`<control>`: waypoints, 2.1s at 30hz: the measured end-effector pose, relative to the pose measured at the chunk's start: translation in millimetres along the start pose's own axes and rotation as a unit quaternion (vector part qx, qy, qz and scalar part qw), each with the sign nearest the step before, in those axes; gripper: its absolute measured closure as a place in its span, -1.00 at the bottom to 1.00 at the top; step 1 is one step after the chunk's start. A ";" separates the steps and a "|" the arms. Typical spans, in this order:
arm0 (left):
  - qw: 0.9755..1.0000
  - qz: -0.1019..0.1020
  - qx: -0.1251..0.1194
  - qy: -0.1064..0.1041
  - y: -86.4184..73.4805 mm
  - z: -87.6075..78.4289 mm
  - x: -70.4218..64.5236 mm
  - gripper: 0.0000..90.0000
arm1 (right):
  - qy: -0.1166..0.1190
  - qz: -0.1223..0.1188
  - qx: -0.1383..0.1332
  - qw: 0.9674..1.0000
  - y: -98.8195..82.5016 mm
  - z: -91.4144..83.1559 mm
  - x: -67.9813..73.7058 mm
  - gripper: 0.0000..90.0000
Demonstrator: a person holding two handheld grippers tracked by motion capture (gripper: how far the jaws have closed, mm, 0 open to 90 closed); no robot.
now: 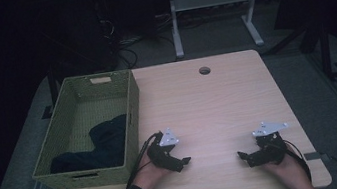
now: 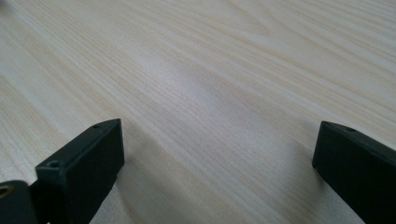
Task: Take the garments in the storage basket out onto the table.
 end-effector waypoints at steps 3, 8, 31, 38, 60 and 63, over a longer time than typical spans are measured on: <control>1.000 0.000 0.001 -0.001 0.1 -0.1 0.3 -0.70 | 0.001 0.002 0.001 1.000 -0.2 -0.1 0.4 -0.96; 1.000 -0.004 0.005 -0.002 0.6 -1.2 -0.1 -0.70 | 0.001 0.002 0.001 1.000 -0.1 -0.1 0.4 -0.96; 1.000 -0.008 -0.001 -0.006 7.9 -10.2 -1.4 -0.70 | 0.001 0.002 0.001 1.000 -0.1 -0.1 0.4 -0.96; 1.000 -0.010 -0.003 -0.005 11.5 -14.9 -2.6 -0.70 | 0.001 0.002 0.001 1.000 -0.1 -0.1 0.4 -0.96; 1.000 -0.019 -0.008 -0.004 14.5 -18.3 -2.4 -0.70 | 0.001 0.002 0.001 1.000 -0.1 -0.1 0.4 -0.96; 1.000 -0.019 -0.009 -0.005 14.2 -18.5 -2.5 -0.70 | 0.001 0.002 0.001 1.000 -0.1 -0.1 0.4 -0.96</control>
Point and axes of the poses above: each handheld gripper's, and its own axes: z roughly forward along the jaws, y roughly out of its top, x roughly to its left, the point moved 8 cm from there along z, roughly forward along the jaws, and after that the axes turned 10 degrees about -z, right-handed, at the moved point
